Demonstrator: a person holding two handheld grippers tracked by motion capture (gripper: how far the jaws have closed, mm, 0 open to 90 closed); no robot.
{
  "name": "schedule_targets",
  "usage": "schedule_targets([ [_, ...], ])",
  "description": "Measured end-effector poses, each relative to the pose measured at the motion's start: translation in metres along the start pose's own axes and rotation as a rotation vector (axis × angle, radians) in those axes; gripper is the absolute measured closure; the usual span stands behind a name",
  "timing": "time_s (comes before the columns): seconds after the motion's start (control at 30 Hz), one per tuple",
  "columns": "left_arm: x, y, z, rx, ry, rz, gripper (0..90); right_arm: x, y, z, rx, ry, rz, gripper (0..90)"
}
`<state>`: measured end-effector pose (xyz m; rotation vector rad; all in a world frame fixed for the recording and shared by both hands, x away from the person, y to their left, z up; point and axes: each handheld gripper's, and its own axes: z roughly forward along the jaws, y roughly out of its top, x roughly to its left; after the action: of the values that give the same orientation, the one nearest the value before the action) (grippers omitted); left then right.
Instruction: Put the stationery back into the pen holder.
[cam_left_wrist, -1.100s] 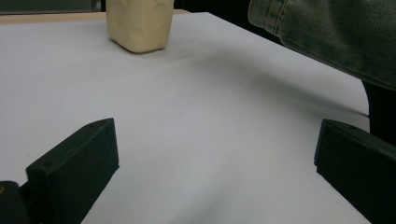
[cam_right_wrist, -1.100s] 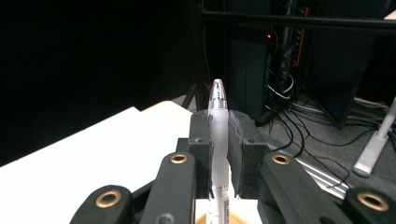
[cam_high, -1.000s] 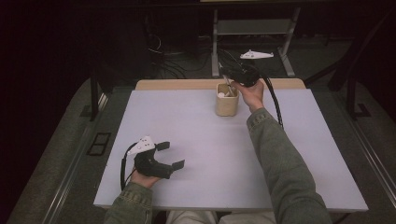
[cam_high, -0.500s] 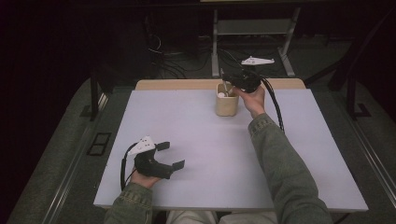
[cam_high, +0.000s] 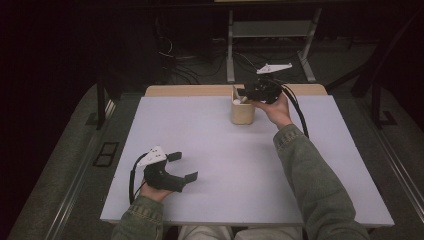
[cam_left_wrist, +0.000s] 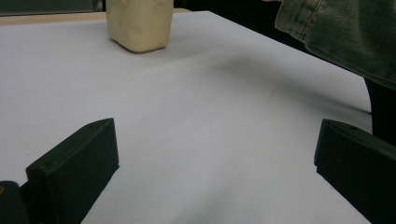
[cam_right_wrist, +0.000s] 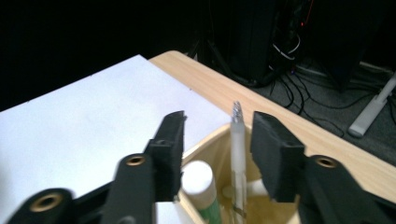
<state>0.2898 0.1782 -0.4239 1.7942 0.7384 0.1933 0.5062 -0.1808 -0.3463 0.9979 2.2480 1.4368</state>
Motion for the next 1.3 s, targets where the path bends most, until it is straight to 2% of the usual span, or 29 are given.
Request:
schedule_targets([
  [0.23,0.0,0.0,0.001,0.008,-0.002,0.003,0.0,0.0,0.0,-0.011,0.032,0.003,0.049,33.4],
  [0.33,0.0,0.0,0.001,0.01,-0.003,0.004,0.0,-0.001,-0.001,-0.014,0.051,-0.005,0.056,23.6],
  [0.4,-0.001,-0.001,0.001,0.01,-0.003,0.002,0.0,-0.001,-0.001,-0.016,0.064,-0.006,0.078,16.5],
  [0.43,-0.001,-0.001,0.001,0.011,-0.003,0.002,0.0,-0.001,-0.001,-0.018,0.077,0.001,0.084,10.9],
  [0.47,-0.001,-0.001,0.002,0.011,-0.003,0.003,0.0,0.0,-0.001,-0.019,0.09,0.009,0.087,9.7],
  [0.53,-0.001,-0.001,0.002,0.013,-0.004,0.002,0.0,0.002,-0.002,-0.023,0.106,-0.014,0.089,6.7],
  [0.57,-0.002,-0.001,0.002,0.015,-0.004,0.002,0.0,0.003,-0.002,-0.024,0.121,-0.013,0.09,0.5],
  [0.63,-0.002,-0.001,0.002,0.014,-0.005,0.0,0.0,0.005,-0.003,-0.028,0.139,-0.012,0.085,0.3],
  [0.9,-0.003,-0.001,0.003,0.018,-0.007,0.002,0.0,0.011,-0.011,-0.046,0.157,-0.002,0.084,0.3],
  [1.0,-0.003,-0.001,0.004,0.02,-0.007,0.002,0.0,0.015,-0.016,-0.052,0.158,0.0,0.063,0.3],
  [1.3,-0.003,-0.001,0.004,0.022,-0.006,0.002,0.0,0.029,-0.033,-0.071,0.172,0.012,0.054,0.3],
])
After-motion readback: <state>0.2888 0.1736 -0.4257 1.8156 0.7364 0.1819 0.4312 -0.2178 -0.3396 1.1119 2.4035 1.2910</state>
